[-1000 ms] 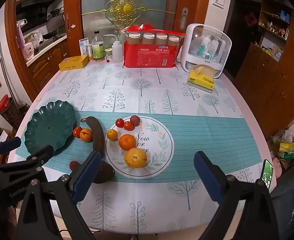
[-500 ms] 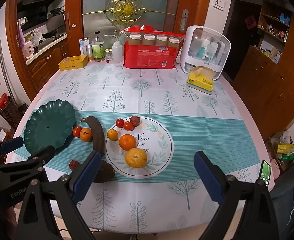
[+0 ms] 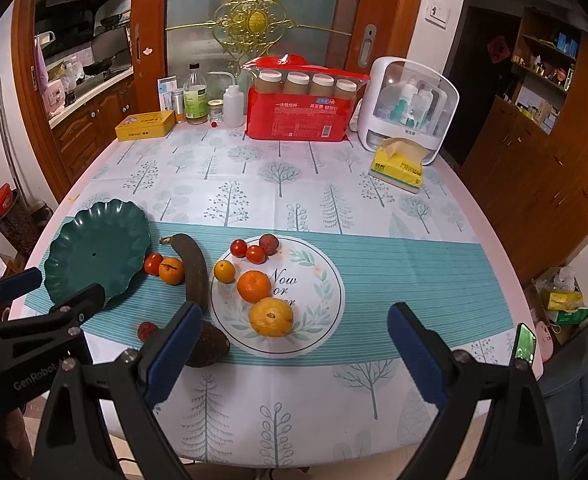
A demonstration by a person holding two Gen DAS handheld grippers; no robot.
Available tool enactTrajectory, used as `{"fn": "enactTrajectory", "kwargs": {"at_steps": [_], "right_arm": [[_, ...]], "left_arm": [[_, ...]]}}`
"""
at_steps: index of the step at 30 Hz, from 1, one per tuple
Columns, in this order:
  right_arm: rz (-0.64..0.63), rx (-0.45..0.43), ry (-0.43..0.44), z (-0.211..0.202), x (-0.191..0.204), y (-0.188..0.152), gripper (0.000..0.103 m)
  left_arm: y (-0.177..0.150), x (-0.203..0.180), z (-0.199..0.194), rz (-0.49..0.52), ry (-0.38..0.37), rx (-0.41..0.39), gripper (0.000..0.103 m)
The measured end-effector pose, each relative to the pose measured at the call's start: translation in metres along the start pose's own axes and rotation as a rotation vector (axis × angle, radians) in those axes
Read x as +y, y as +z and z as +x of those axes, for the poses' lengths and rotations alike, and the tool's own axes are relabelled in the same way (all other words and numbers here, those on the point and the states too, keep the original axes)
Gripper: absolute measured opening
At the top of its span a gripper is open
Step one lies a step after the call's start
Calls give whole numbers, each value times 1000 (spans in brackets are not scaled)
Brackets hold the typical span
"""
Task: Organize fruits
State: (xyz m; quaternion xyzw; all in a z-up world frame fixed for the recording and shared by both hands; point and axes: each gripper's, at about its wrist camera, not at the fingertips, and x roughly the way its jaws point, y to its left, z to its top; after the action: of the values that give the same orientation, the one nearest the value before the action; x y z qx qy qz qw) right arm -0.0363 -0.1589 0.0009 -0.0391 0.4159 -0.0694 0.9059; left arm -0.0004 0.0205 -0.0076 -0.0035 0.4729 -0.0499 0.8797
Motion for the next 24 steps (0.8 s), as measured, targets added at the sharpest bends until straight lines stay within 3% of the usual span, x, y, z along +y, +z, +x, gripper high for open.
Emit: {"fn": "enactTrajectory", "kwargs": {"at_steps": [12,16,24], "right_arm": [[9,-5,-25,-2,0,9,95],[0,-6,-37,-2,10,7,95],[10,15,-47,2,10,4,95]], "left_arm": [[7,10,0,22,-33,-23,82],[9,11,1,27,-53,-25,92],[12,7,7,40,-71,-10,92]]}}
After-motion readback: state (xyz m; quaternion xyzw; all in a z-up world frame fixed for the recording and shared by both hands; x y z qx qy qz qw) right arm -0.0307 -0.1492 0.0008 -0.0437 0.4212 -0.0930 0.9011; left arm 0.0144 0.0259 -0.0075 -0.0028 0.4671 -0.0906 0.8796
